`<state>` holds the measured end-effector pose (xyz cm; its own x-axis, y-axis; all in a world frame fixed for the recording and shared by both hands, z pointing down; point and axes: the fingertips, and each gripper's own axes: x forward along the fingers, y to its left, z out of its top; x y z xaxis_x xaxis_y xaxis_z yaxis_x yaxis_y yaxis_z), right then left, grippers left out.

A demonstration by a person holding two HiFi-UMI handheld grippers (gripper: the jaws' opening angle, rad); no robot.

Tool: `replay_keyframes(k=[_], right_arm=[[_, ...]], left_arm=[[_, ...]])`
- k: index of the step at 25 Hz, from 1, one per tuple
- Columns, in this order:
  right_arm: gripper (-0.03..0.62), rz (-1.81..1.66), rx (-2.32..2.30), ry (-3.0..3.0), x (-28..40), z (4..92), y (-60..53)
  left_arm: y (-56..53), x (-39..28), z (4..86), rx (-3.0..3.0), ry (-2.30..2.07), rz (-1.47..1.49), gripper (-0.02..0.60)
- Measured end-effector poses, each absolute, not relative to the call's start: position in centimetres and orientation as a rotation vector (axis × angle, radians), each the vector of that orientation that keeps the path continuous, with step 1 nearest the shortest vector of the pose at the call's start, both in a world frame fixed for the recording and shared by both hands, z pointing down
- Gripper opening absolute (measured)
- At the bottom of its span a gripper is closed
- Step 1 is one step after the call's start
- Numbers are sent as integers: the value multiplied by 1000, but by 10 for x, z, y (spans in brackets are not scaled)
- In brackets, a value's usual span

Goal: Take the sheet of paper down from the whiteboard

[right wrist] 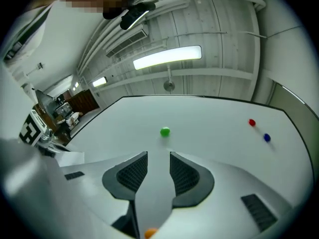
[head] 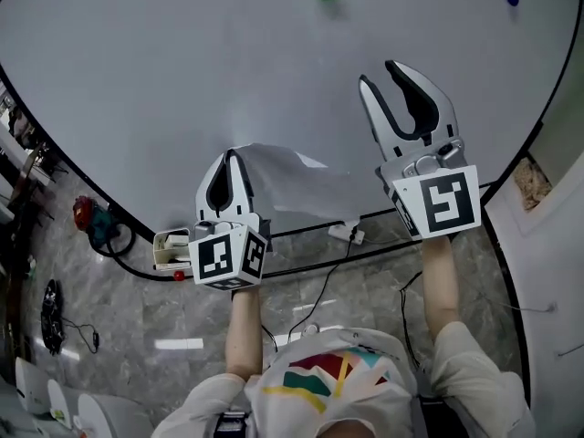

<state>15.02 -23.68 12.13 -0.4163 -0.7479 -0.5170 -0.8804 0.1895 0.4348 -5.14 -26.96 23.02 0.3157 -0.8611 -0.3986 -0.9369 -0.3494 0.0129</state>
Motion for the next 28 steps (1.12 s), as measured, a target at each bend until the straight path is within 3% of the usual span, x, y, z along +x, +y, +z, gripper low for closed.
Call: replay_keyframes(k=[7, 11, 28], right_arm=[[132, 570, -1791, 2288, 205, 236, -243], [132, 472, -1926, 2321, 213, 282, -244], [132, 482, -1956, 2333, 208, 288, -253]], left_arm=[[-270, -28, 288, -2485, 1668, 406, 46], [-270, -19, 302, -2521, 1658, 374, 45], [-272, -1, 289, -2525, 1550, 379, 46]])
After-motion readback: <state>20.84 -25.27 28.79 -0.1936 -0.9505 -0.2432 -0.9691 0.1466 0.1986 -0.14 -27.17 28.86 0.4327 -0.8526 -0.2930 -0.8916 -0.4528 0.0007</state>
